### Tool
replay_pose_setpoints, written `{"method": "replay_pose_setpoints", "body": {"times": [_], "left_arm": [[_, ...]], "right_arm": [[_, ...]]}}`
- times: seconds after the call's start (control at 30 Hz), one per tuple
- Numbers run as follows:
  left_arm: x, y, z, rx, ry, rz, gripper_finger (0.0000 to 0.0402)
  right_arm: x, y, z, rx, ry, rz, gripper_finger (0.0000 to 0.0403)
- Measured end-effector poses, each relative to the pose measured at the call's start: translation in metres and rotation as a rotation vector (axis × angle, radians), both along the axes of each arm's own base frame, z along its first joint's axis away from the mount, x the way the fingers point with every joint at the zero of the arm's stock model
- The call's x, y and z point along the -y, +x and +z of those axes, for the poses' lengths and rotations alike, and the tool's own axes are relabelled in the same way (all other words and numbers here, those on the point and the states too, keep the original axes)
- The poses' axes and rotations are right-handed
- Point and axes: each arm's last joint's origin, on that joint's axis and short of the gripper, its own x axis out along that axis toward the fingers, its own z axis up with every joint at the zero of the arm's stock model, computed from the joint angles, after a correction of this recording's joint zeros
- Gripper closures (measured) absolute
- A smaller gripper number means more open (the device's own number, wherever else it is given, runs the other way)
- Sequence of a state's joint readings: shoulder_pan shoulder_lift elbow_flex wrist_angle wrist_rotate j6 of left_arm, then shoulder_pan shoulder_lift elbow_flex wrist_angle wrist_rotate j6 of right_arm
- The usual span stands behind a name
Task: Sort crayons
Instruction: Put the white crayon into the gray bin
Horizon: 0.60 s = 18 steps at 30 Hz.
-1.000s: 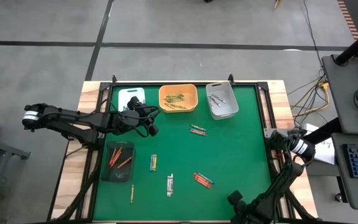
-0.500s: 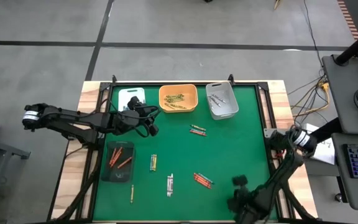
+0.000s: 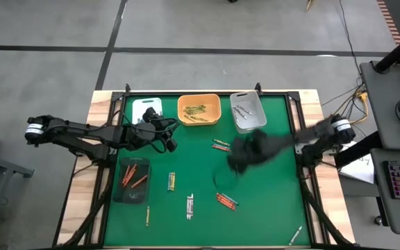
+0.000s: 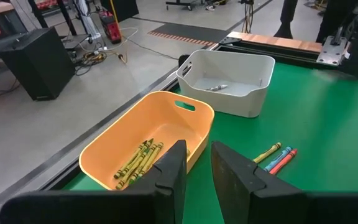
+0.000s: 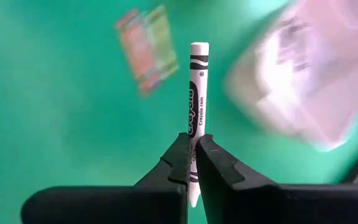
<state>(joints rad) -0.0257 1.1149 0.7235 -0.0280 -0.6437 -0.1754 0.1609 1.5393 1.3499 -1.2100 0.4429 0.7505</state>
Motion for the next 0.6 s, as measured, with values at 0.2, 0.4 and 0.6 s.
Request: {"method": "replay_pose_setpoints", "body": {"times": [0.2, 0.4, 0.6], "left_arm": [[0.0, 0.0, 0.0, -0.006, 0.001, -0.001, 0.0345], [0.0, 0.0, 0.0, -0.006, 0.001, -0.001, 0.0345], [0.0, 0.0, 0.0, -0.004, 0.001, 0.0, 0.0345]], "right_arm": [[0.136, -0.017, 0.009, 0.056, 0.105, -0.349, 0.0391], [0.229, -0.053, -0.01, 0.127, 0.263, -0.515, 0.039], [0.254, -0.062, -0.022, 0.147, 0.319, -0.509, 0.039]]}}
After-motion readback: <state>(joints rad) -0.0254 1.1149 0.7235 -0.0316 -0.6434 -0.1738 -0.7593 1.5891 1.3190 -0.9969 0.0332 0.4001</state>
